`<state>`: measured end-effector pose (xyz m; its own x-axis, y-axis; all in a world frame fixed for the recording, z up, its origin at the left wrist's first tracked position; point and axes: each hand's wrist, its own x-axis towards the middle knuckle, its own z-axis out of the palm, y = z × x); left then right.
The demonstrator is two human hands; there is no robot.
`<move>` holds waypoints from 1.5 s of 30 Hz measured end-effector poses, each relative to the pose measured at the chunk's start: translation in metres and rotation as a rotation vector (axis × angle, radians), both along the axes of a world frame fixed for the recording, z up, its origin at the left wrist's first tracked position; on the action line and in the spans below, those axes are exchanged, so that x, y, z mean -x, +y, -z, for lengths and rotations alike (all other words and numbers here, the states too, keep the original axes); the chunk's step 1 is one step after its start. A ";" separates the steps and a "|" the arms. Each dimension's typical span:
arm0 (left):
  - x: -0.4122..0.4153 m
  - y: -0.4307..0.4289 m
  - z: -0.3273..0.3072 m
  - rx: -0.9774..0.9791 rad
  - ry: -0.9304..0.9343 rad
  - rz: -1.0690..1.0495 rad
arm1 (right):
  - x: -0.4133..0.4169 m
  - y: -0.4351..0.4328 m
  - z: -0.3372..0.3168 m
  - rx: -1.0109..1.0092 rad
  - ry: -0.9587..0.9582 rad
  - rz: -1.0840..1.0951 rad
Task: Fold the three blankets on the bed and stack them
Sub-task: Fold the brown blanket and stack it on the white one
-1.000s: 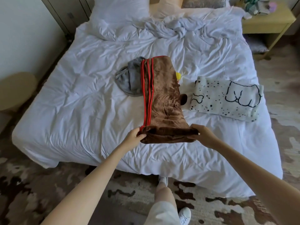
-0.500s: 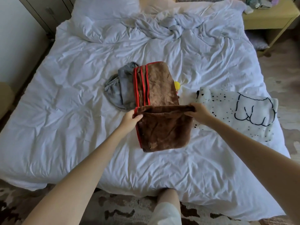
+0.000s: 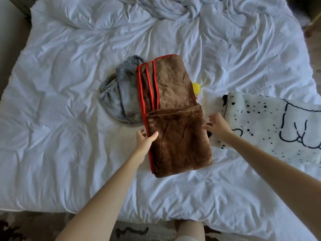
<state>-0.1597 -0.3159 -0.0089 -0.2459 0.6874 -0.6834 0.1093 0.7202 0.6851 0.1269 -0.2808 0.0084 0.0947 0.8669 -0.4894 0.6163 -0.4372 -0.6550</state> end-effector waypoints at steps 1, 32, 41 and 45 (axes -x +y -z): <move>-0.002 -0.014 0.010 0.069 -0.046 -0.031 | -0.002 -0.019 0.011 0.072 0.033 0.014; 0.029 0.200 -0.132 -0.139 -0.182 0.034 | 0.034 0.157 -0.126 0.029 0.558 0.263; 0.027 0.277 -0.043 -0.128 0.109 0.254 | 0.045 0.213 -0.037 -0.004 0.252 0.287; 0.009 0.300 -0.034 -0.339 0.526 0.368 | 0.034 0.178 -0.014 -0.151 0.219 0.513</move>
<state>-0.1692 -0.0156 0.0253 -0.1956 0.9420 -0.2729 0.6802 0.3307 0.6541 0.0928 -0.1033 0.0221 0.4316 0.7988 -0.4192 0.1929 -0.5357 -0.8221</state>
